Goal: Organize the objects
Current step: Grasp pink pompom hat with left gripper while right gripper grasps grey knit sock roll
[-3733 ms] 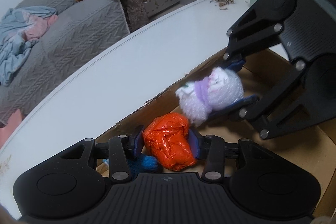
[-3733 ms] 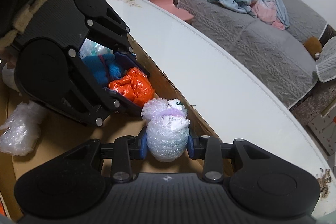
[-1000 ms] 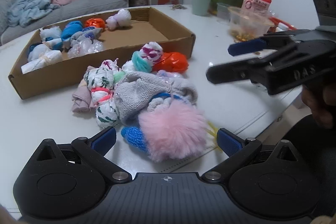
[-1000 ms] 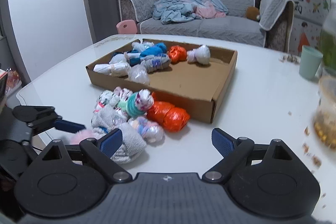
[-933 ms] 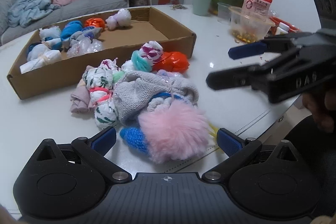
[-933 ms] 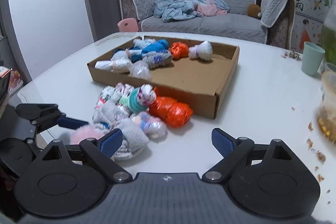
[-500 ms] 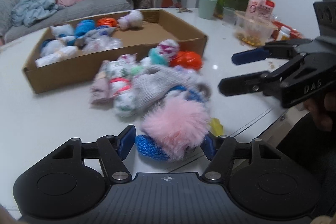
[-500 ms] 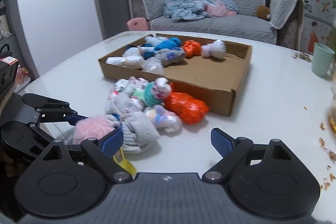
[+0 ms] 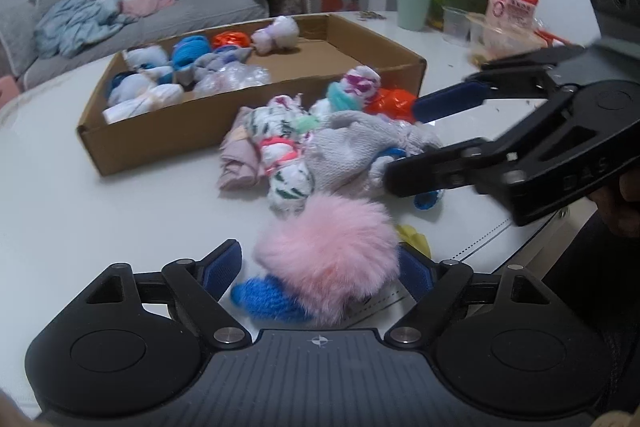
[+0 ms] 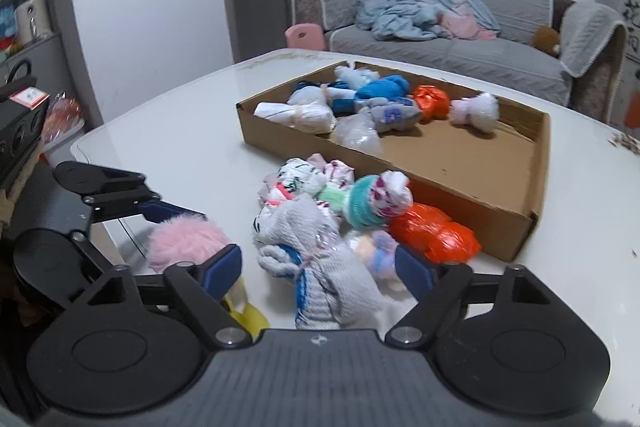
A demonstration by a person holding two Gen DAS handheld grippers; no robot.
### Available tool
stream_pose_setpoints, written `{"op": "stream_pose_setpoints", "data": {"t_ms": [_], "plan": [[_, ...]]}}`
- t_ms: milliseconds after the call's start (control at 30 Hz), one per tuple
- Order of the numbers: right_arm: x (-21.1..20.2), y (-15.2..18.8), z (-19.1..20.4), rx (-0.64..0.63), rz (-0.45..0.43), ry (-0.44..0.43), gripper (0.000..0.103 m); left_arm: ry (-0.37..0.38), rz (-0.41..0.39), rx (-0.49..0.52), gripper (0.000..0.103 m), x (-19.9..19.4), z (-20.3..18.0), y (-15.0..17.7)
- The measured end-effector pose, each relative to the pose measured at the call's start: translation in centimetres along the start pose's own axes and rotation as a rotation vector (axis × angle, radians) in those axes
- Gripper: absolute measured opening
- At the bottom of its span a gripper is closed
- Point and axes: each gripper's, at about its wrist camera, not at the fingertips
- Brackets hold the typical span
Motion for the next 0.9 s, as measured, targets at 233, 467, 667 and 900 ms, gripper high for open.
{"op": "stream_pose_setpoints", "data": {"t_ms": [233, 467, 667, 900], "plan": [[1.0, 0.6, 1.4, -0.094, 0.043, 0.023, 0.056, 0.01, -0.016, 0.009, 0.053, -0.6, 0.4, 0.1], [1.3, 1.2, 1.4, -0.105, 0.07, -0.003, 0.043, 0.001, -0.014, 0.001, 0.051, -1.2, 0.8, 0.4], [1.3, 1.0, 1.2, -0.089, 0.067, -0.01, 0.041, -0.01, -0.015, -0.009, 0.05, -1.4, 1.2, 0.4], [-0.5, 0.7, 0.0, -0.027, 0.03, -0.041, 0.038, -0.052, -0.014, -0.022, 0.046, -3.0, 2.3, 0.4]]}}
Point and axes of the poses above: each gripper's, at about its wrist camera, not at the fingertips, and x roughly the way its jaws point, z to its left, y to its underside, and after that the axes turned 13 degrees about y, right-handed
